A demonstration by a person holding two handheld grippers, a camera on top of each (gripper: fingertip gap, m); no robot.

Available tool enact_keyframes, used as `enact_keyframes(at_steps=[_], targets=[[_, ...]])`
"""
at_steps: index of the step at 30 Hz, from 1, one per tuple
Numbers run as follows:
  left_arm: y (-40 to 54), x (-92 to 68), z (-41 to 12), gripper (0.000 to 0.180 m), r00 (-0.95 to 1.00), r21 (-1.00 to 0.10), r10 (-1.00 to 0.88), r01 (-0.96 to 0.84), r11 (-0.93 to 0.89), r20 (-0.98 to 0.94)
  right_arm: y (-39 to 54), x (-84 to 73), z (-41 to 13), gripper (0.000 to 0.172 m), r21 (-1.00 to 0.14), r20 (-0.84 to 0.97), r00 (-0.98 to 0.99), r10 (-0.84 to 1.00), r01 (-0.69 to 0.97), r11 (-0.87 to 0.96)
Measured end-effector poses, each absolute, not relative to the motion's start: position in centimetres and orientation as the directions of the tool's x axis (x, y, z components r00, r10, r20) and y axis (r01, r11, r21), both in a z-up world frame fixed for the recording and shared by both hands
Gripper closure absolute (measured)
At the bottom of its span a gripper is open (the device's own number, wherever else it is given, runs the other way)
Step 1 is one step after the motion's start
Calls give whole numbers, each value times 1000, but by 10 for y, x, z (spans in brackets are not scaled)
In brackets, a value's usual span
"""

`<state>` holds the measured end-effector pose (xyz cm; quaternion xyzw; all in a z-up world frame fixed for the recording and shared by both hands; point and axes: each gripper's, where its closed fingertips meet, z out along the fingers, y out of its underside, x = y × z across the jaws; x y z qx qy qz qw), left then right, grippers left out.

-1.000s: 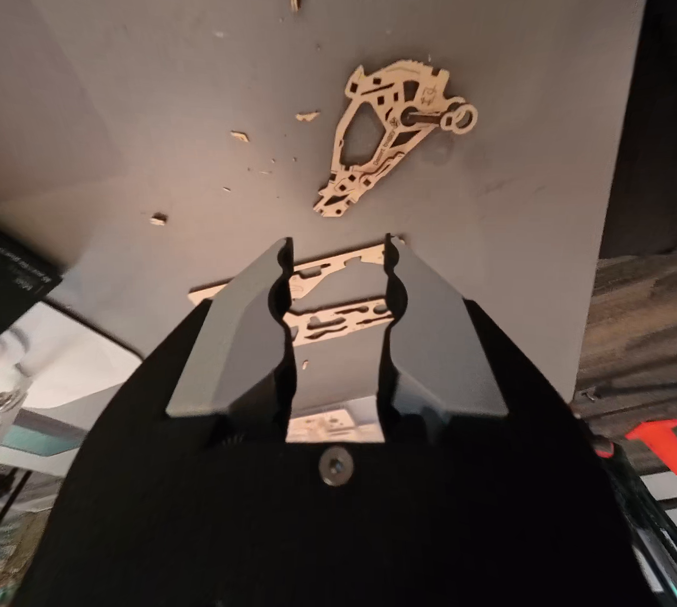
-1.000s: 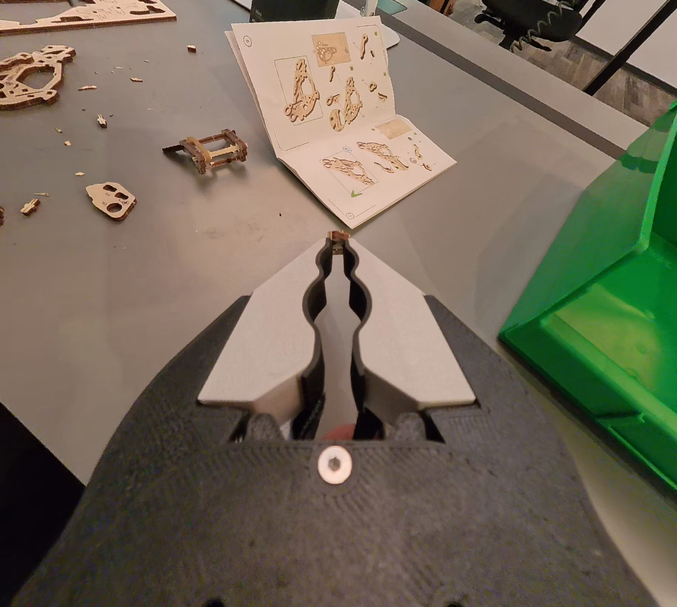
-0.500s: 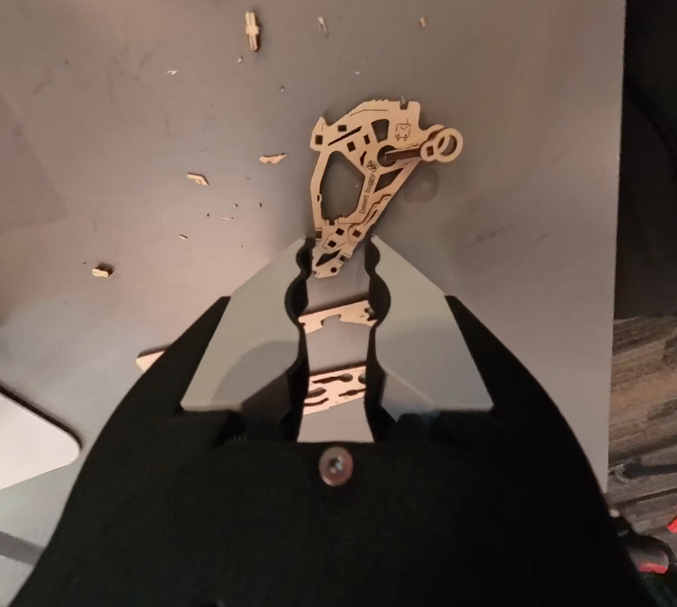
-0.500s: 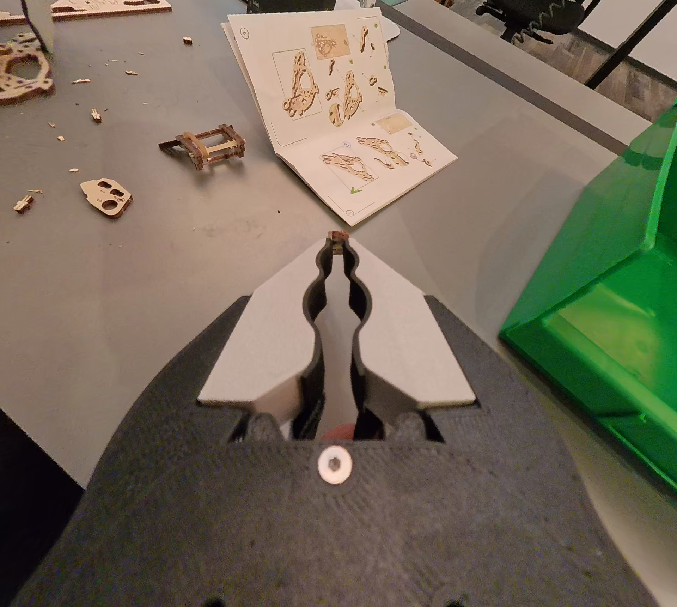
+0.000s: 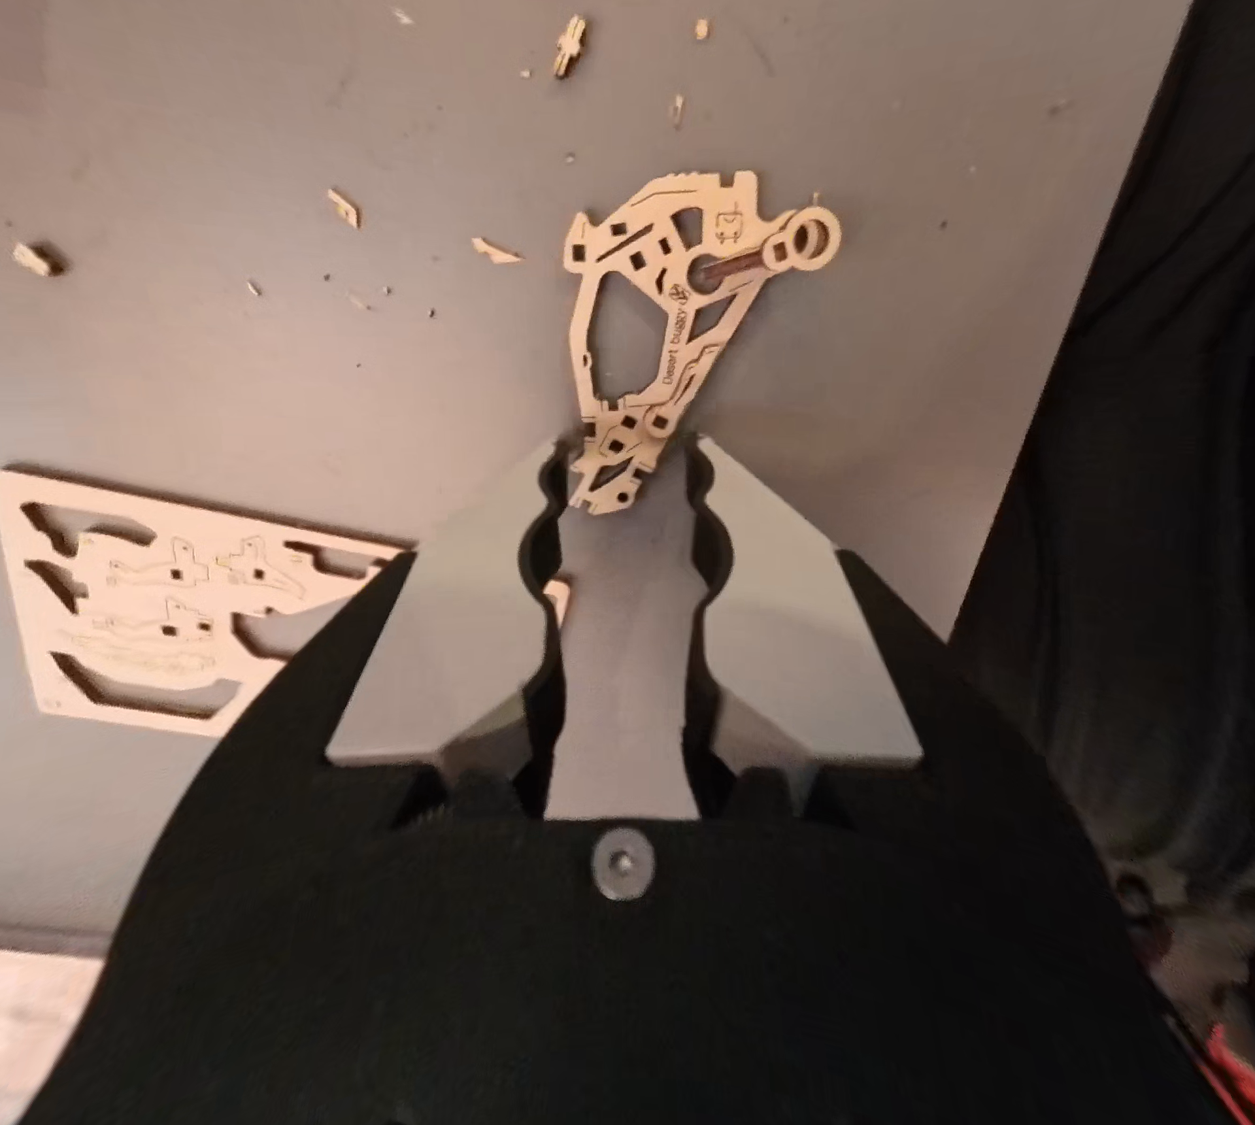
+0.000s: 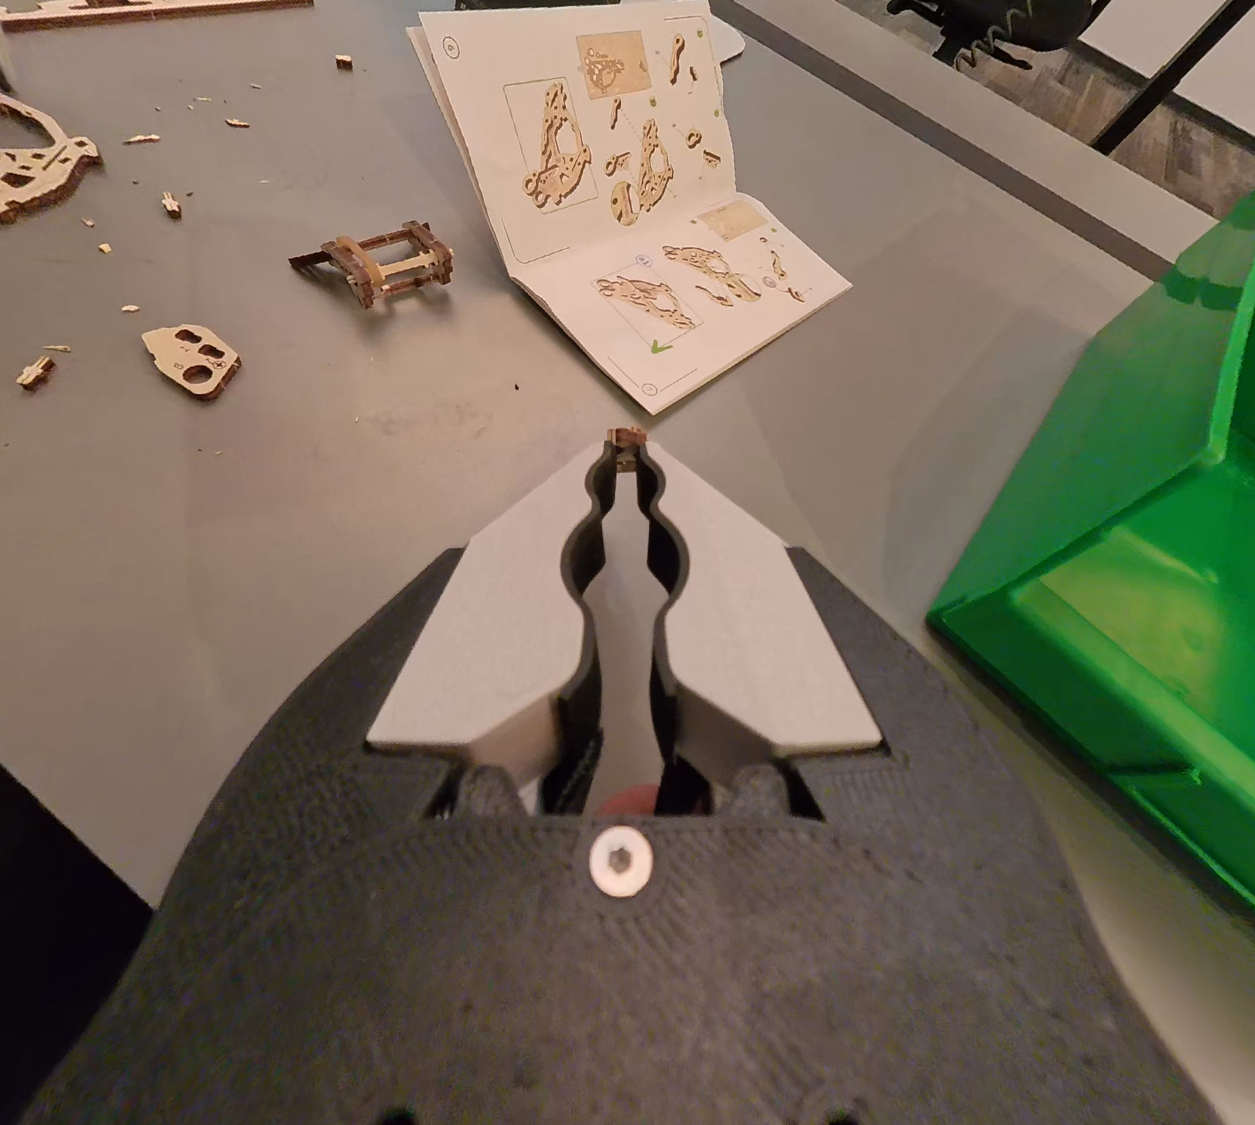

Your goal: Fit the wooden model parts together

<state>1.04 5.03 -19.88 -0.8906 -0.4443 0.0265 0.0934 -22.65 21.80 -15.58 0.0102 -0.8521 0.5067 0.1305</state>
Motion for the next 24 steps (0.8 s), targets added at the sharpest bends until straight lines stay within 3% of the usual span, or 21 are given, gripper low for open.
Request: enact_keyframes(at_steps=[3, 10, 17, 24], targets=[[51, 14, -200, 141, 554, -228, 833, 811, -539, 4, 218, -227, -157, 168, -858, 234, -965, 116, -150, 491], [75, 29, -197, 147, 513, -278, 856, 833, -478, 65, 218, -227, -158, 168, -854, 233, -966, 114, -147, 498], [60, 27, -197, 142, 377, -332, 926, 874, -355, 0, 217, -227, -158, 169, -855, 231, -966, 114, -145, 499], [69, 28, -199, 160, 381, -364, 924, 858, -364, -25, 217, -227, -158, 169, -855, 232, -966, 115, -146, 497]])
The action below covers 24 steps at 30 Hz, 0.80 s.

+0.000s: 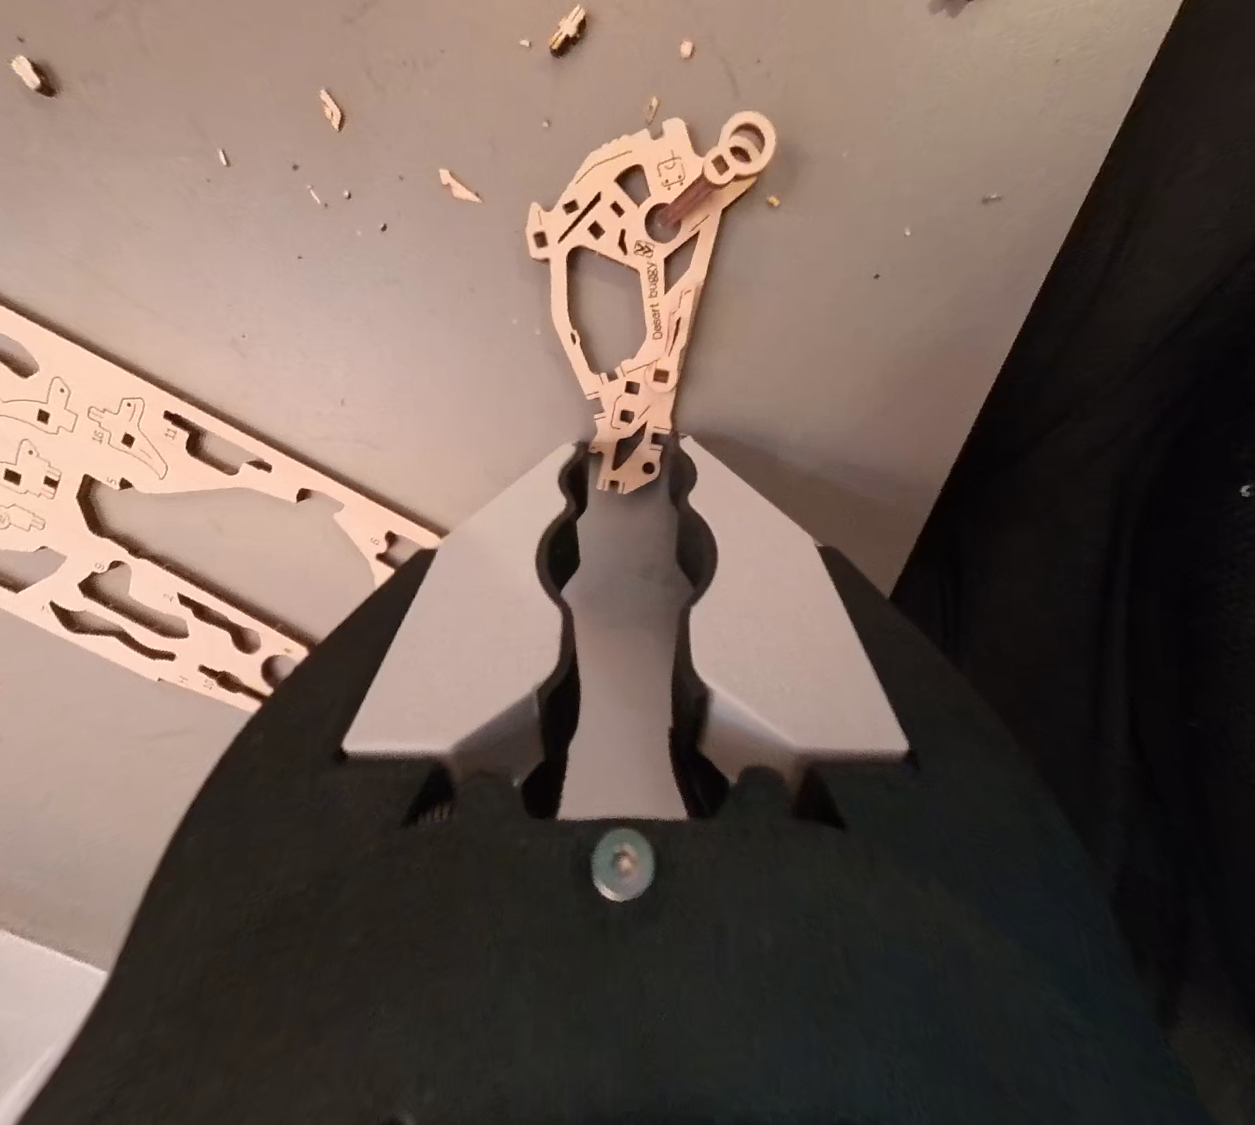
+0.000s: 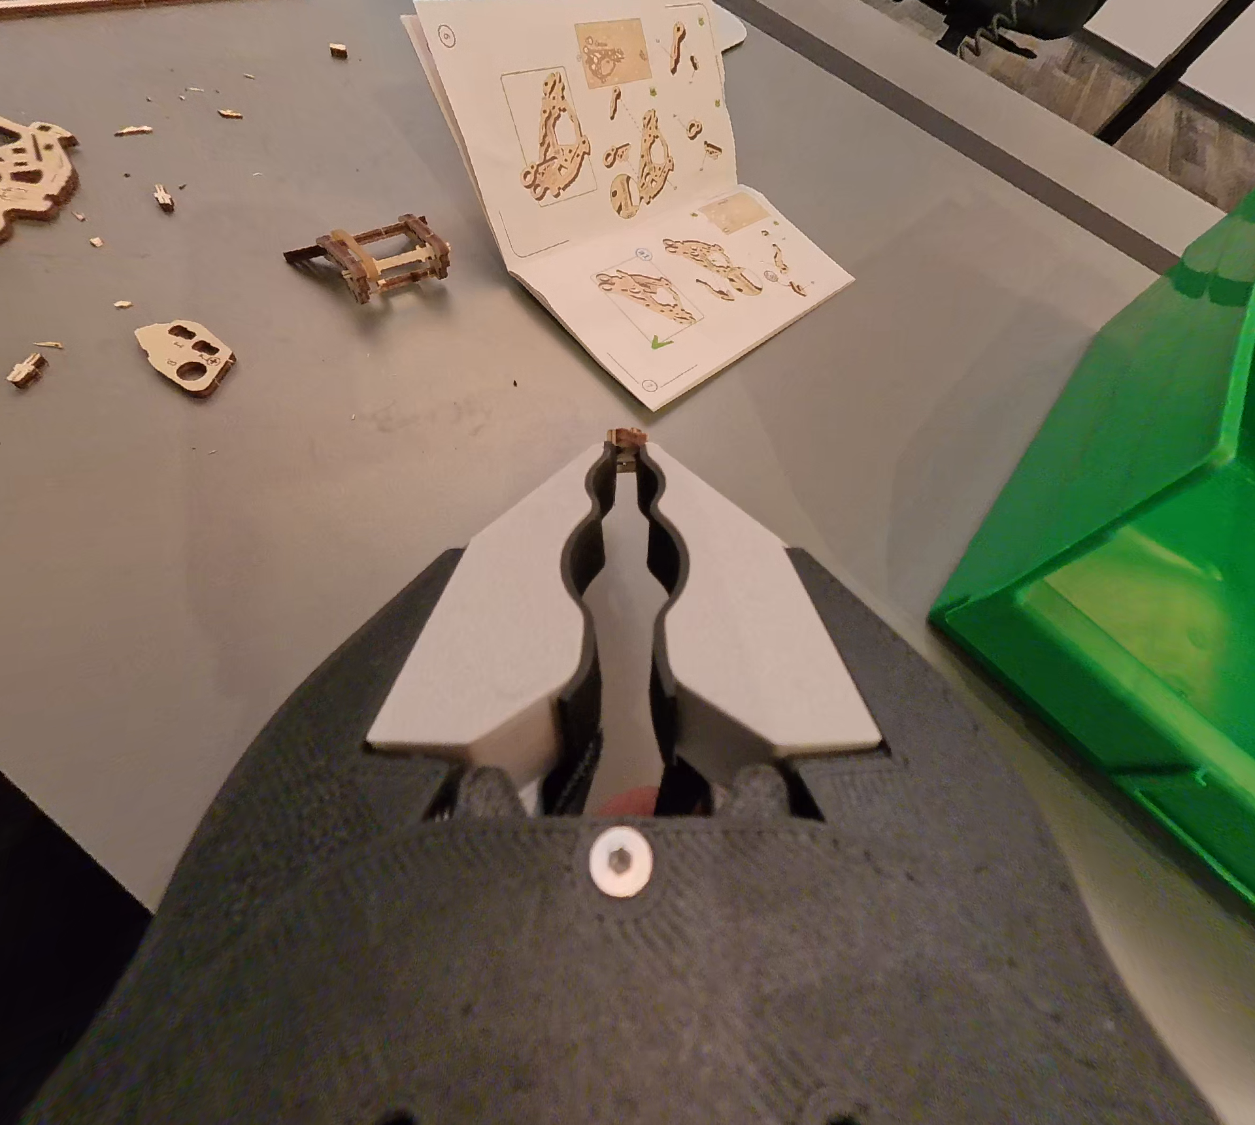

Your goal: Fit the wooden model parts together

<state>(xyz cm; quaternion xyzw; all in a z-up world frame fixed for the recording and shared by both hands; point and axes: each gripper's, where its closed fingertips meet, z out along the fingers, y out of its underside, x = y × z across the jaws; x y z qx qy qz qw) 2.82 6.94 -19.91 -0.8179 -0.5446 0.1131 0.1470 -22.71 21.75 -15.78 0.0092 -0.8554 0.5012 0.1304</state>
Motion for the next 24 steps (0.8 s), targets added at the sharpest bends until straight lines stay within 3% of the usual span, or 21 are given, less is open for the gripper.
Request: enact_keyframes(at_steps=[24], targets=[[46, 31, -176, 161, 489, -282, 867, 822, -495, -96, 218, -228, -154, 169, -866, 231, -965, 123, -146, 478]])
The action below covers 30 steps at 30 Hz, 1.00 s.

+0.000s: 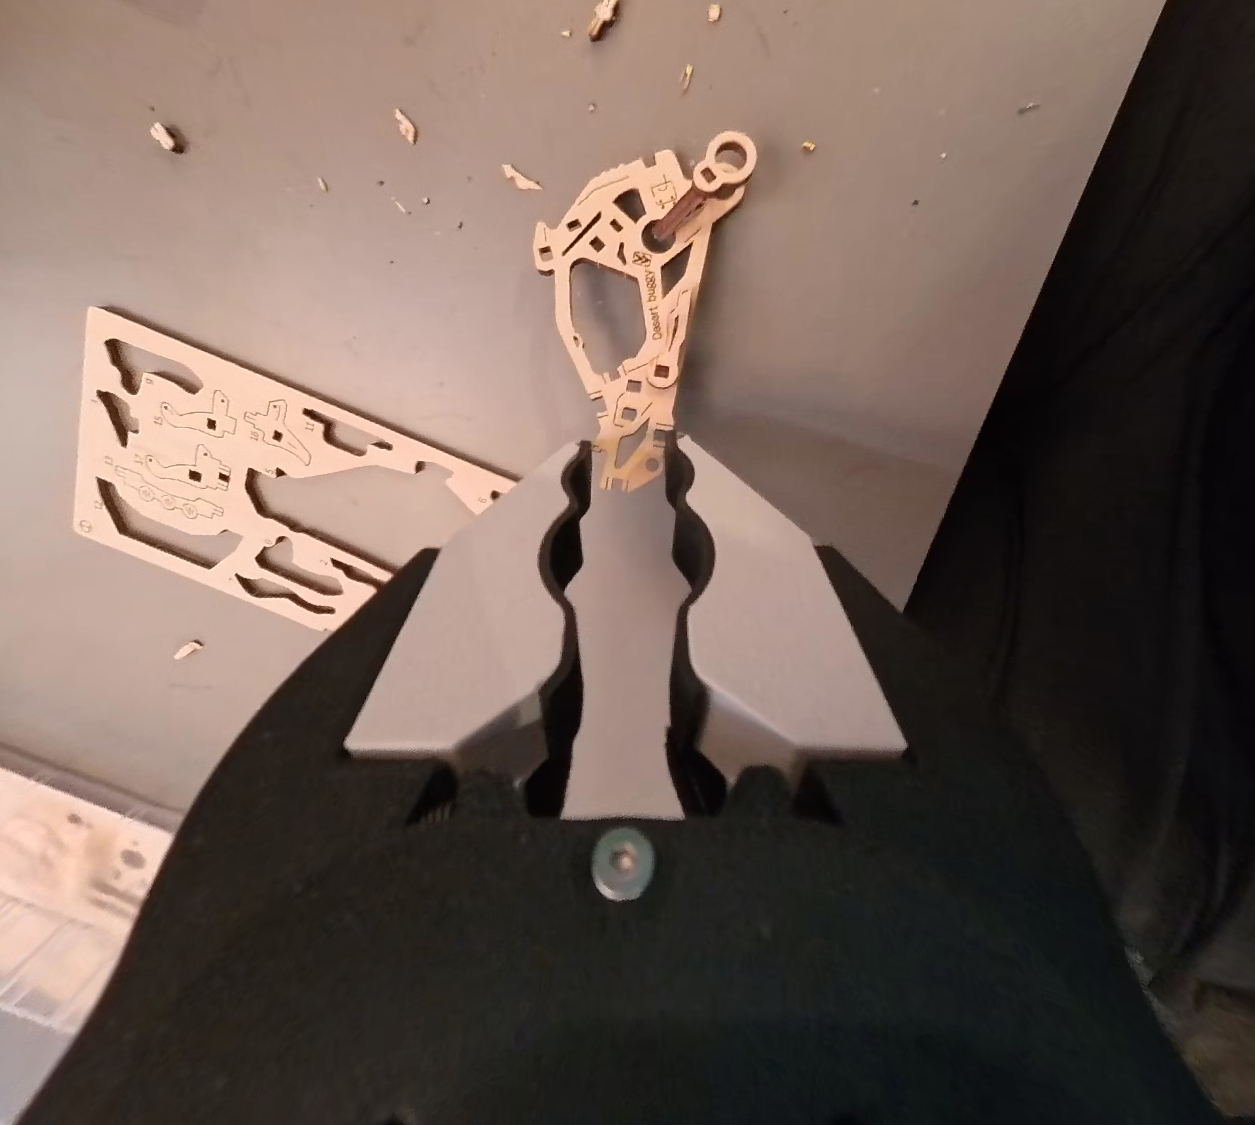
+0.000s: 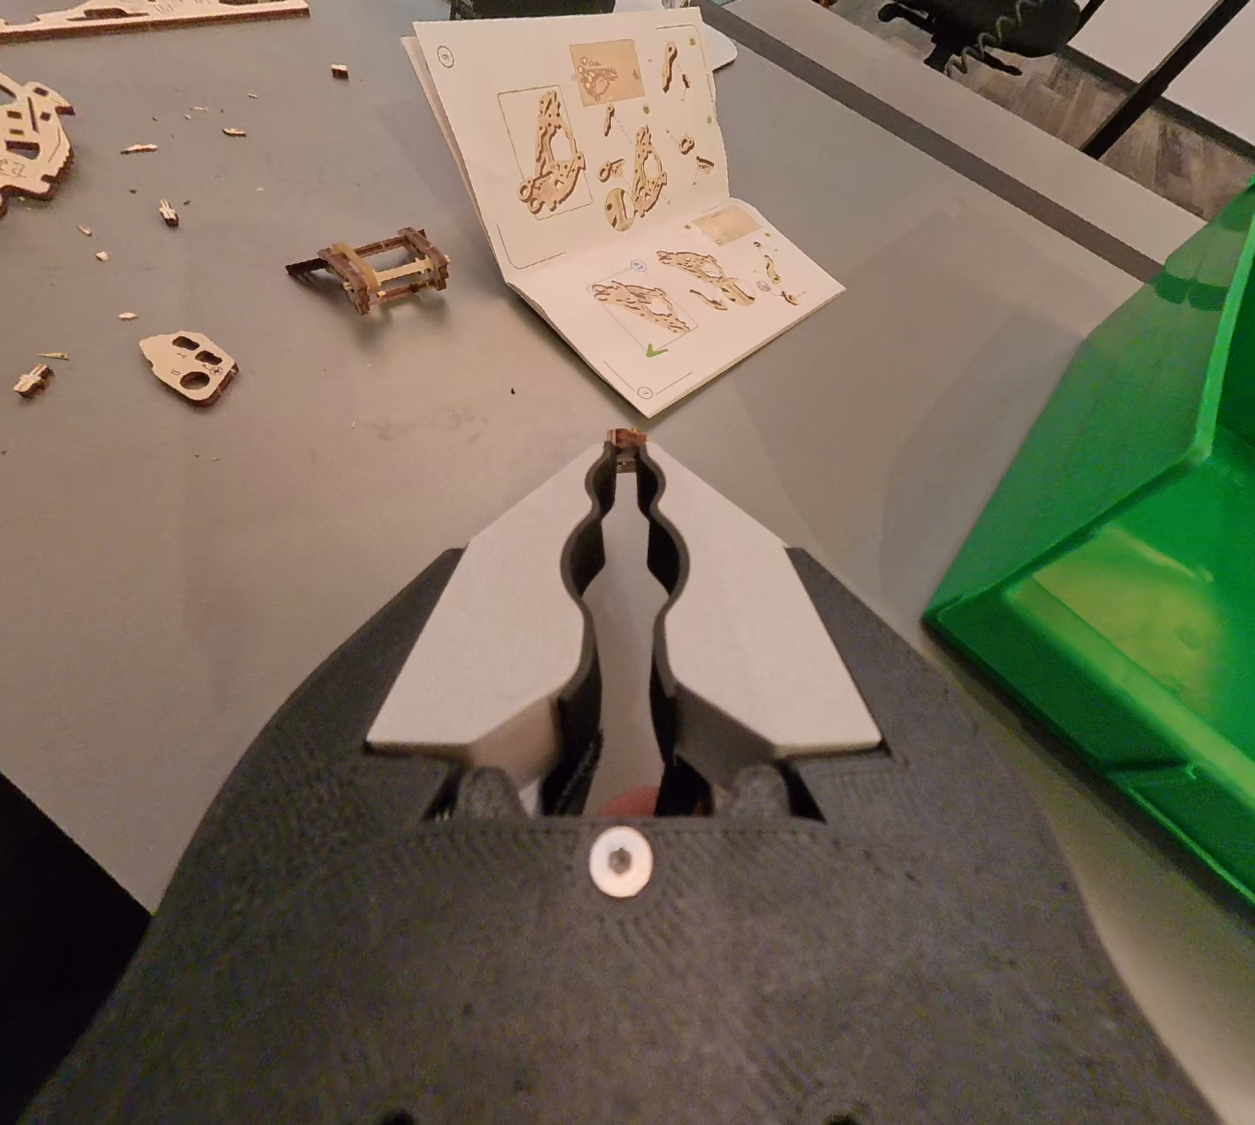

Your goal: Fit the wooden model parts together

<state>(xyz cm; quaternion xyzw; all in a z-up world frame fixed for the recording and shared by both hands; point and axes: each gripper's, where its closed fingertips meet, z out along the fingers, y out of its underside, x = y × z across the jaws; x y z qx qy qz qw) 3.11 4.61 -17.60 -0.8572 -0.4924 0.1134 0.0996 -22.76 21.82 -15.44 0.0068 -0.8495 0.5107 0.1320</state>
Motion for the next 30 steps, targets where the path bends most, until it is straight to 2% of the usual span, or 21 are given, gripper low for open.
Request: enact_keyframes(at_steps=[17, 24, 30], targets=[[39, 29, -160, 161, 638, -163, 768, 752, -638, -61, 218, -228, -154, 169, -868, 231, -965, 125, -146, 475], [43, 17, -159, 161, 560, -263, 824, 786, -560, -81, 218, -228, -153, 169, -869, 230, -965, 124, -146, 473], [69, 2, -155, 161, 417, -493, 898, 816, -302, 140, 219, -227, -151, 169, -876, 221, -967, 124, -141, 462]])
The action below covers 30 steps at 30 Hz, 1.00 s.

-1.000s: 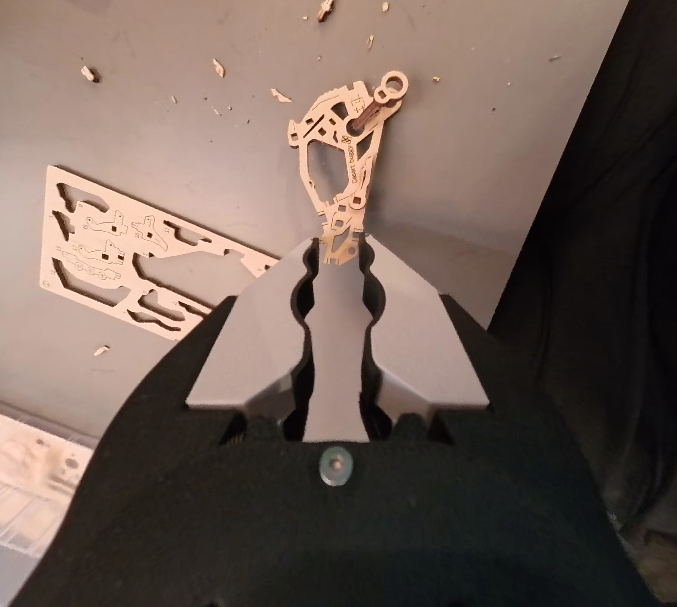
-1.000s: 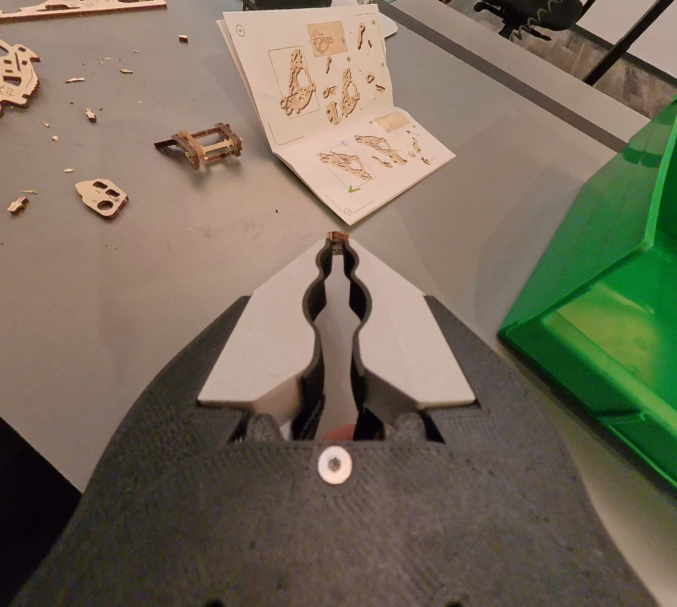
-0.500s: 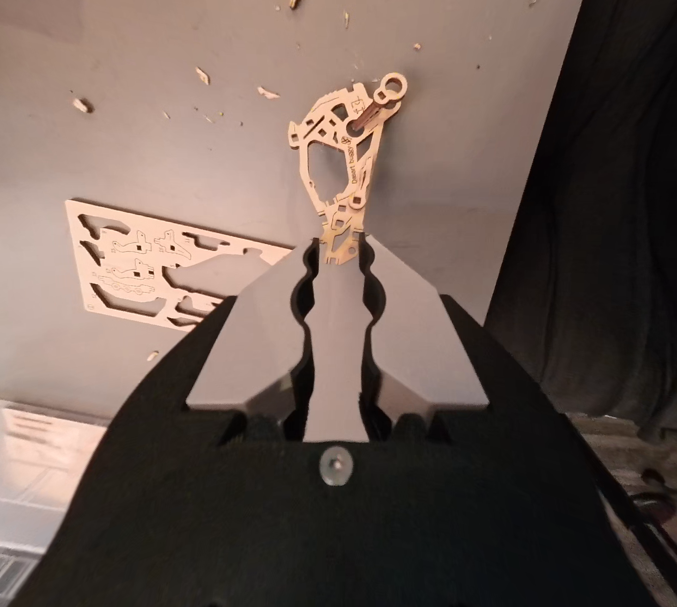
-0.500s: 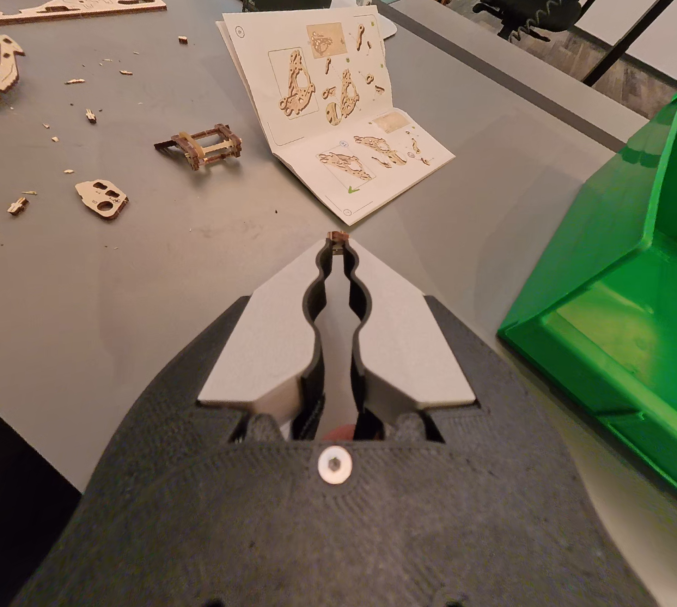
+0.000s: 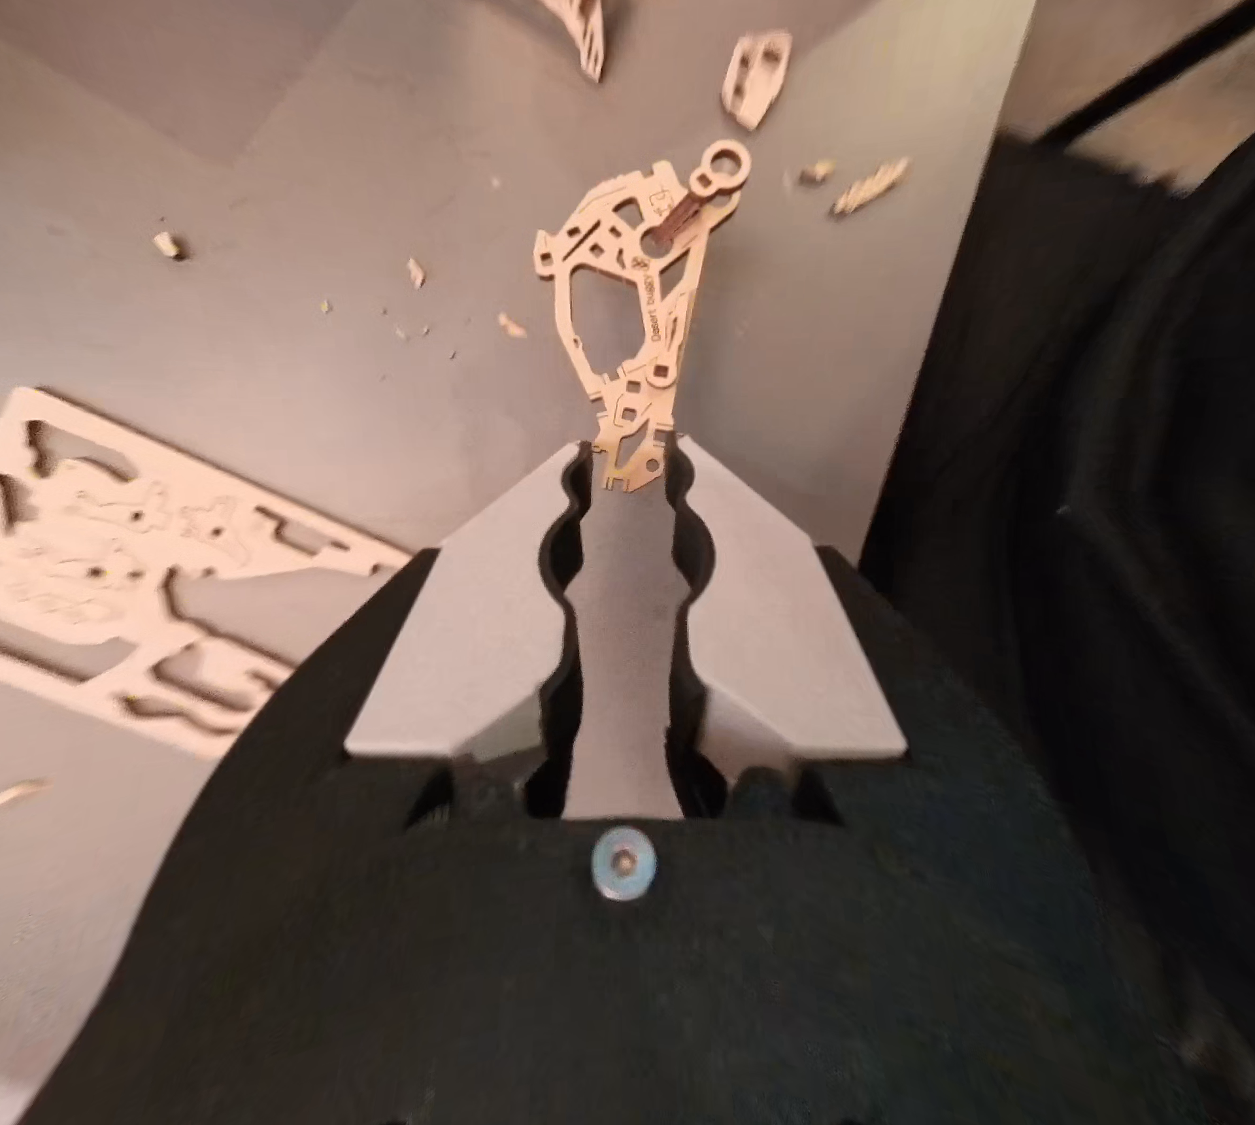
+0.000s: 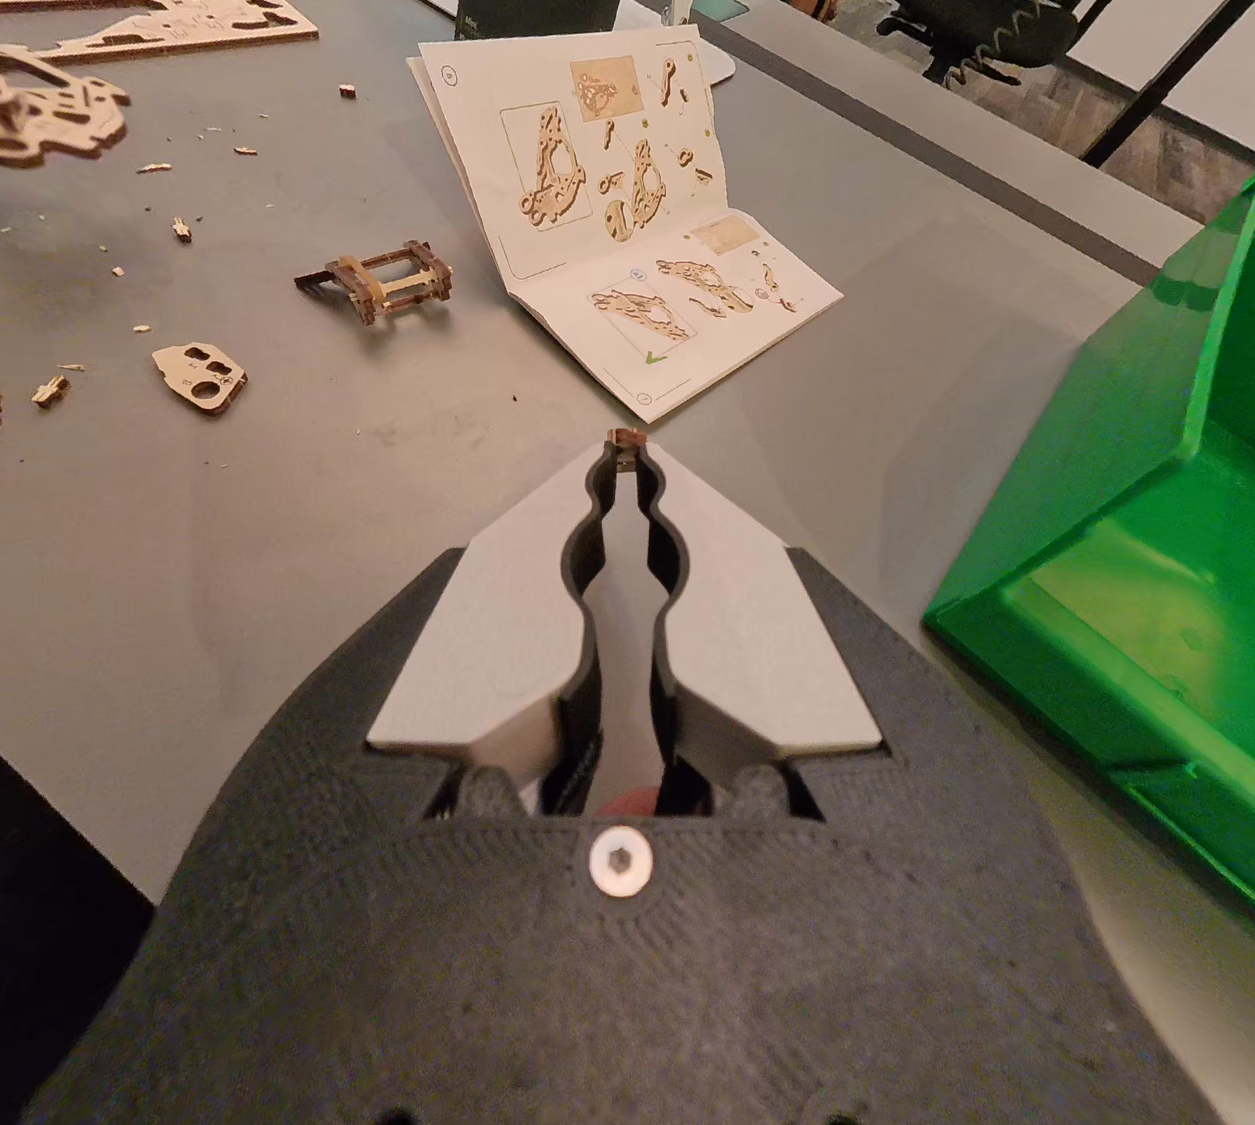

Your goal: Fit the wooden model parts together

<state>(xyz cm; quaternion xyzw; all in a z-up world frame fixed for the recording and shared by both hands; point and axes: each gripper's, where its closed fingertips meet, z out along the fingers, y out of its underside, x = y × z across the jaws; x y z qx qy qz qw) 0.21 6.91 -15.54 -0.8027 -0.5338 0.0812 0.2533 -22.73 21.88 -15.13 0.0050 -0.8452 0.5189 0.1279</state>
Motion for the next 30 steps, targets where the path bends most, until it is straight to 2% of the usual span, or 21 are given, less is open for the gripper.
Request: enact_keyframes(at_steps=[4, 8, 12, 16, 22, 27, 30], targets=[[78, -19, -142, 161, 317, -642, 880, 766, -18, 354, 218, -227, -147, 169, -892, 190, -974, 123, -119, 437], [84, -30, -135, 161, 297, -685, 802, 705, 182, 518, 215, -224, -145, 169, -898, 167, -980, 107, -106, 427], [93, -43, -108, 161, 370, -739, 693, 574, 353, 618, 208, -214, -132, 169, -931, 86, -993, 86, -49, 362], [101, -54, -74, 161, 504, -750, 556, 424, 507, 661, 189, -195, -105, 169, -966, -15, -1000, 18, 20, 257], [106, -62, -44, 162, 655, -705, 404, 287, 649, 638, 153, -156, -61, 168, -962, -268, -944, -191, 249, 114], [98, -60, -31, 162, 717, -688, 376, 196, 699, 587, 129, -129, -66, 168, -957, -270, -928, -256, 228, 182], [92, -55, -29, 162, 722, -694, 391, 170, 699, 571, 119, -104, -102, 169, -932, -203, -934, -295, 92, 351]])
